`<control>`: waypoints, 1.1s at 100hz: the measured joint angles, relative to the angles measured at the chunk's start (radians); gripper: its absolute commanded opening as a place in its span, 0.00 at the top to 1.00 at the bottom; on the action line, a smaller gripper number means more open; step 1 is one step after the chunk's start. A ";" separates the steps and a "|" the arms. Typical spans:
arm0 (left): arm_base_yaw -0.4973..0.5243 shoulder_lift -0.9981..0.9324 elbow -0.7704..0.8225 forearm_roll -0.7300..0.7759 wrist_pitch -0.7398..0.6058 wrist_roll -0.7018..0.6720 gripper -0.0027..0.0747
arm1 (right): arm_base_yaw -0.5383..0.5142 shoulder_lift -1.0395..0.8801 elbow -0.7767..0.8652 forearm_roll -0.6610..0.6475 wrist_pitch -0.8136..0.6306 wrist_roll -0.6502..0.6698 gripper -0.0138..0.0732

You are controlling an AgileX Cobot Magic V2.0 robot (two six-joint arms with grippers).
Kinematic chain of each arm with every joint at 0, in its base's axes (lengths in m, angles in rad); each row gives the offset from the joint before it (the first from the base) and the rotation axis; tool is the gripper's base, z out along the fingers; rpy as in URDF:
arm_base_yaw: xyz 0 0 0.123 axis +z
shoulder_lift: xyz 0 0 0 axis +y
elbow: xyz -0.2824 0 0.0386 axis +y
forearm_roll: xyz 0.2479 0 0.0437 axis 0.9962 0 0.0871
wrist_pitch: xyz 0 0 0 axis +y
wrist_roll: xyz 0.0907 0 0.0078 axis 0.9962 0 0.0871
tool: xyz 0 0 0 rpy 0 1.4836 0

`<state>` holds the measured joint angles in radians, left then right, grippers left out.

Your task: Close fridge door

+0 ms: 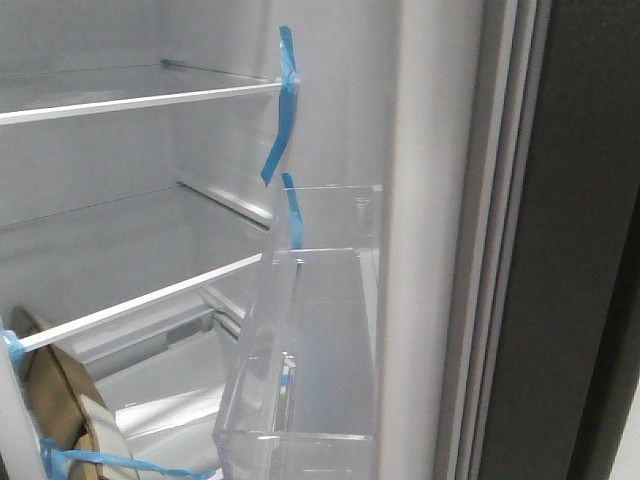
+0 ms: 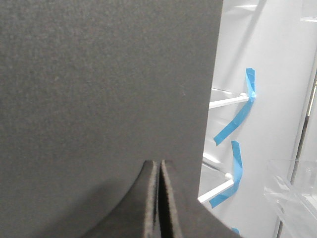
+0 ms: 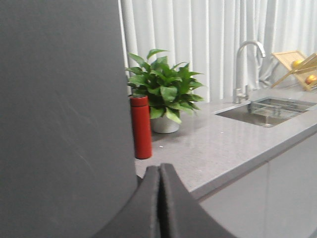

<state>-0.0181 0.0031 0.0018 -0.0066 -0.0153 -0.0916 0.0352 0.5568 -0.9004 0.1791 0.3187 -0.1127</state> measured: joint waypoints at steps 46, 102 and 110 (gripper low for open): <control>0.000 0.000 0.000 0.000 0.000 0.000 0.99 | 0.217 0.103 -0.234 0.070 0.143 0.001 0.93; 0.000 0.000 0.000 0.000 0.000 0.000 0.99 | 0.474 0.153 -0.236 0.066 0.101 0.002 0.93; 0.000 0.000 0.000 0.000 0.000 0.000 0.99 | 0.492 0.170 -0.236 0.069 0.101 0.002 0.93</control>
<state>-0.0181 0.0031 0.0018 -0.0066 -0.0153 -0.0916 0.5272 0.7271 -1.1365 0.2479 0.4195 -0.1103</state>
